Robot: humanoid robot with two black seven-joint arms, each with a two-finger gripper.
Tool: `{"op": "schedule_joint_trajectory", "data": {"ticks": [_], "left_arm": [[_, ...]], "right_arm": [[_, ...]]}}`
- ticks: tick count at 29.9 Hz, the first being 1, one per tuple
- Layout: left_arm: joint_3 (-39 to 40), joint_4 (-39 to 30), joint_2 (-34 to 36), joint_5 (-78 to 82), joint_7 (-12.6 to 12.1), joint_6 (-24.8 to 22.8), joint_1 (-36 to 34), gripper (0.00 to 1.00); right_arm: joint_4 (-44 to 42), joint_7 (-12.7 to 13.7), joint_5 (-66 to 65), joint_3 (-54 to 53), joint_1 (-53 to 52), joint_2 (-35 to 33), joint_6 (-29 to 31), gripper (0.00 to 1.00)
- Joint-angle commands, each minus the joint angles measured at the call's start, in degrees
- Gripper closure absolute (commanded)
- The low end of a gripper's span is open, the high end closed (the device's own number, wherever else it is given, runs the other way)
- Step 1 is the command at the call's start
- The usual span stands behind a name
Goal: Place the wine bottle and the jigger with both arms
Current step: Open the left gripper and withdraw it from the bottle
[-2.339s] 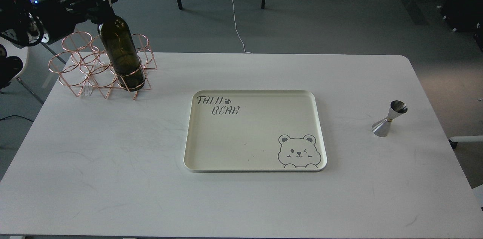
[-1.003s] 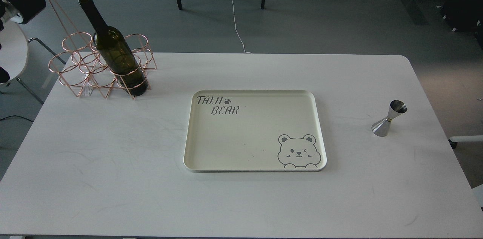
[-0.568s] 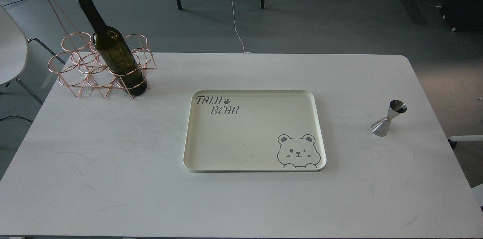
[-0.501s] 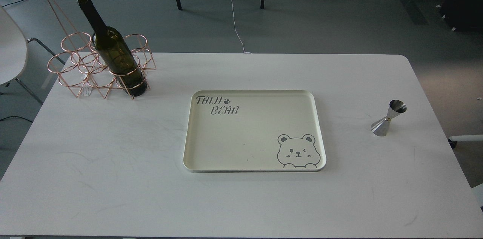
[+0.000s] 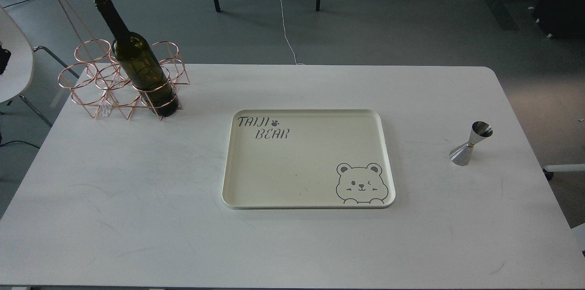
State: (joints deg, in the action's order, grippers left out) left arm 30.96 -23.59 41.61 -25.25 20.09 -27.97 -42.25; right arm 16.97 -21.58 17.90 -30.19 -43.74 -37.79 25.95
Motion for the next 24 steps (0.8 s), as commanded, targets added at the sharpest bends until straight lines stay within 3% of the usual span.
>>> {"op": "schedule_joint_trajectory", "data": {"ticks": [1,10,24], "left_arm": [[7.6,0.1,-3.3,-0.7,-1.7,0.0,4.4,0.02],[16.0,-0.2,-6.9,-0.8,-2.1,0.0,10.2,0.02],[16.2,-0.5,-6.9,-0.5,-2.0,0.0,11.2,0.01]], "right_arm": [[0.0,2.6,6.1,-0.7,3.4,0.5,2.1,0.01],[0.1,3.2,9.5,-3.1,8.1,3.9,2.1,0.01],[0.2,3.1,8.6,-2.6,8.3,5.5,2.1,0.01]]}}
